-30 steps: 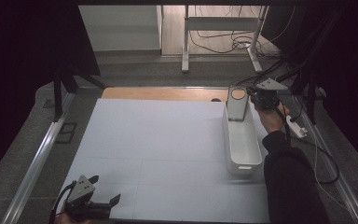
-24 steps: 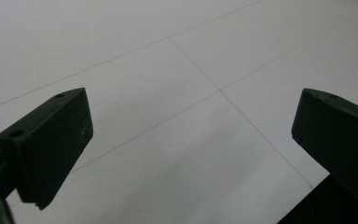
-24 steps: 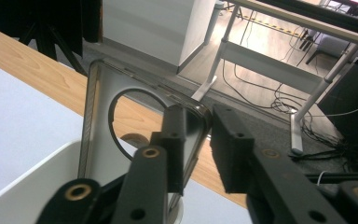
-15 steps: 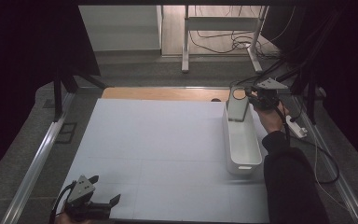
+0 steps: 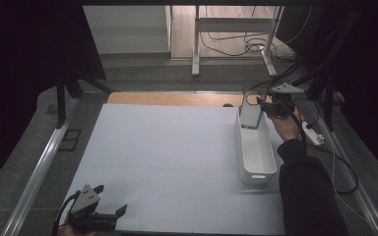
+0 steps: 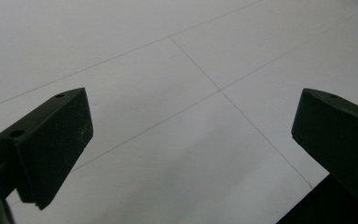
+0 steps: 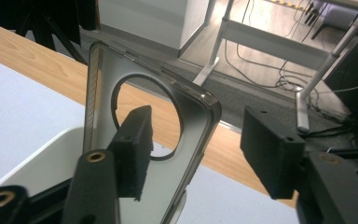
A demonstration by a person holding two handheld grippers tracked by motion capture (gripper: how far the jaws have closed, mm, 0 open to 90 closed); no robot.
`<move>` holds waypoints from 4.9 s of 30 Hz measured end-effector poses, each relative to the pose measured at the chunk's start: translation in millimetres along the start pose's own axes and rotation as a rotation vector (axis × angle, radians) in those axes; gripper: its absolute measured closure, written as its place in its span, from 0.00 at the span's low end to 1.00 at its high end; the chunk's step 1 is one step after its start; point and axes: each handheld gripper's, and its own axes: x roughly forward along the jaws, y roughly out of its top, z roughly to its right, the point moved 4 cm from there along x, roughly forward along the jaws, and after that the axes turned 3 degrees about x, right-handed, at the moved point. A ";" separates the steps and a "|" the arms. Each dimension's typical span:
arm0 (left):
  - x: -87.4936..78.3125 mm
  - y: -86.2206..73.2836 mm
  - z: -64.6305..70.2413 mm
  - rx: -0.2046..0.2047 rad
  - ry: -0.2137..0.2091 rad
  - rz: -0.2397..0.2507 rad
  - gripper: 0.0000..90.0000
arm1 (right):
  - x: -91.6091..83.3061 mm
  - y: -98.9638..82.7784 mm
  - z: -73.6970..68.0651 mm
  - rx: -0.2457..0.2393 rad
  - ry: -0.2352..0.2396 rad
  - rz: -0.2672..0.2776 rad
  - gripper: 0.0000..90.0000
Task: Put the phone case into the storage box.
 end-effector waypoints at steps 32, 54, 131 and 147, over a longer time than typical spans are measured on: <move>-3.2 -1.0 -3.3 -0.027 0.031 0.009 0.00 | -32.7 -5.6 -20.6 0.182 0.217 -0.149 0.18; -2.0 -0.8 -2.7 -0.032 0.011 -0.002 0.00 | -75.8 -27.3 -45.5 0.166 0.233 -0.178 0.02; -5.8 -1.9 -3.8 -0.033 0.015 0.019 0.00 | -227.7 -108.4 -98.3 0.165 0.216 -0.173 0.00; -6.3 -3.1 -5.1 -0.036 0.022 0.011 0.00 | -240.4 -136.5 -101.3 0.186 0.204 -0.220 0.00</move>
